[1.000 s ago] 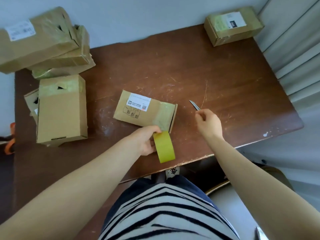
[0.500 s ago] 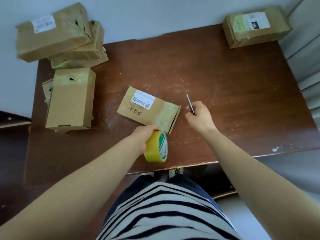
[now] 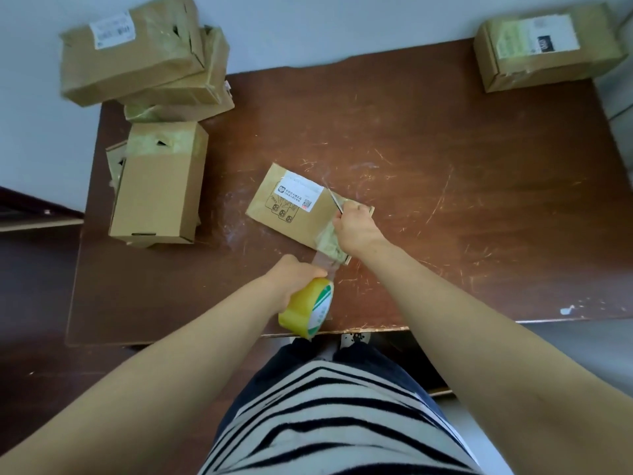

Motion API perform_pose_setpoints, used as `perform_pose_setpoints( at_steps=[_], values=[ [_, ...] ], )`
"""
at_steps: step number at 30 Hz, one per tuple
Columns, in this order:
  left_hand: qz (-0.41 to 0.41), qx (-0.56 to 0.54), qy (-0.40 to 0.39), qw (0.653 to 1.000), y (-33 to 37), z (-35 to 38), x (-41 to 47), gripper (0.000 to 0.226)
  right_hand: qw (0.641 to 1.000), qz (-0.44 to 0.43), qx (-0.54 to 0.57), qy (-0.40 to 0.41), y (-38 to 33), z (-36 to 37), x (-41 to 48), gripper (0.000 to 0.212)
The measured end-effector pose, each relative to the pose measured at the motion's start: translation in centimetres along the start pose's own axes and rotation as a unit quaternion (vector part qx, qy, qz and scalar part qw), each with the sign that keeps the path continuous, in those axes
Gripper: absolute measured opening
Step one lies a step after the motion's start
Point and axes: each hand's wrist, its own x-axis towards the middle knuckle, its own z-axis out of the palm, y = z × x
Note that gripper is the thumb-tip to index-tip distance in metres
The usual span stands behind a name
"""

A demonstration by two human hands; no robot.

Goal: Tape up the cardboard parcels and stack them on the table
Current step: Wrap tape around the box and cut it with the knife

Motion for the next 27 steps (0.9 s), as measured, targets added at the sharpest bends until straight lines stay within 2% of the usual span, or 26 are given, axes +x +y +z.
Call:
perform_pose_setpoints(
  at_steps=[3,6,8,9,12,14,17,19,23,25,27],
  values=[
    [0.017,0.001,0.002,1.000,0.1,0.2,0.1,0.048,0.998,-0.028,0.050,0.002,0.1,-0.7,-0.2,0.035],
    [0.018,0.007,0.018,1.000,0.2,0.0,0.4,0.040,0.994,-0.099,0.021,0.030,1.0,-2.1,-1.3,0.025],
    [0.016,0.008,0.024,1.000,0.2,-0.1,0.5,0.036,0.991,-0.115,-0.050,0.036,1.7,-2.9,-2.5,0.017],
    [0.016,0.006,0.025,1.000,0.2,-0.2,0.6,0.034,0.987,-0.118,-0.107,0.031,1.9,-3.2,-3.2,0.023],
    [0.016,0.003,0.022,1.000,0.2,-0.2,0.5,0.035,0.948,-0.109,-0.299,-0.011,1.5,-3.6,-5.1,0.035],
    [0.017,-0.002,0.017,1.000,0.2,-0.1,0.5,0.037,0.927,-0.099,-0.358,-0.046,1.0,-3.5,-5.8,0.035],
    [0.018,-0.017,0.017,1.000,0.3,-0.2,0.3,0.026,0.914,-0.106,-0.386,-0.069,0.3,-3.2,-6.4,0.011],
    [0.021,-0.025,0.019,0.999,0.3,-0.2,0.1,0.017,0.902,-0.095,-0.416,-0.066,-0.4,-3.0,-6.7,0.017],
    [0.024,-0.038,0.015,0.999,0.5,-0.3,0.1,0.015,0.883,-0.085,-0.456,-0.071,-1.4,-2.0,-6.3,0.031],
    [0.028,-0.041,0.011,0.999,0.7,-0.4,0.0,0.006,0.883,-0.086,-0.458,-0.064,-1.0,-1.2,-5.9,0.027],
    [0.032,-0.041,0.006,0.999,0.8,-0.6,0.1,0.007,0.890,-0.090,-0.445,-0.046,-0.4,-0.7,-5.5,0.024]
  ],
)
